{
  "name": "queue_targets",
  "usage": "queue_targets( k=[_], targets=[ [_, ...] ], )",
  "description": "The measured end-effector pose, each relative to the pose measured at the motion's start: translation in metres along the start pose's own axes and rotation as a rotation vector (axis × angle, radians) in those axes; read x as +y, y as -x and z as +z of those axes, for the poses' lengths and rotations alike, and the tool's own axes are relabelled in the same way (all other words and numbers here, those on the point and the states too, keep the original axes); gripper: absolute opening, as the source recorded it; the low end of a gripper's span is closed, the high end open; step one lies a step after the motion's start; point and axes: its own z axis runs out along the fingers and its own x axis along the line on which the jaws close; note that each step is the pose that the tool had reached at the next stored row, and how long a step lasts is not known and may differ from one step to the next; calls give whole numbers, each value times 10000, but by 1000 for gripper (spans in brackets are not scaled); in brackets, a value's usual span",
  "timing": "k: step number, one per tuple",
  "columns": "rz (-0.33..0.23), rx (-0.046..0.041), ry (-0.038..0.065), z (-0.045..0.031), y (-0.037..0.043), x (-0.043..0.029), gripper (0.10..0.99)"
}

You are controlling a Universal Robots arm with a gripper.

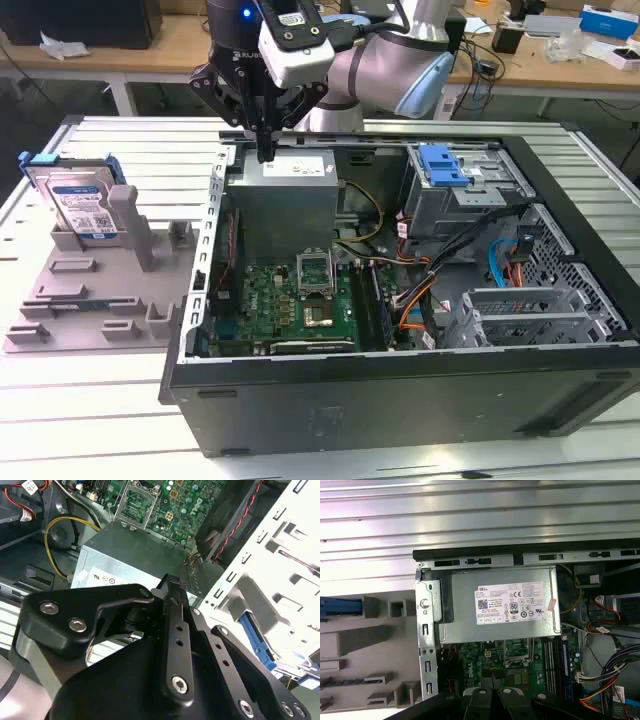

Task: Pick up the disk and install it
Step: 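Reach for the disk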

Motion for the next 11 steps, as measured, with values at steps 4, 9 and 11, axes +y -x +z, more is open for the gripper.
queue_targets(
  k=[4, 9, 11],
  targets=[
    [0, 0, 0, 0, 0, 0, 106],
    [0, 0, 0, 0, 0, 0, 106],
    [0, 0, -1, 2, -62, 3, 106]
  ],
)
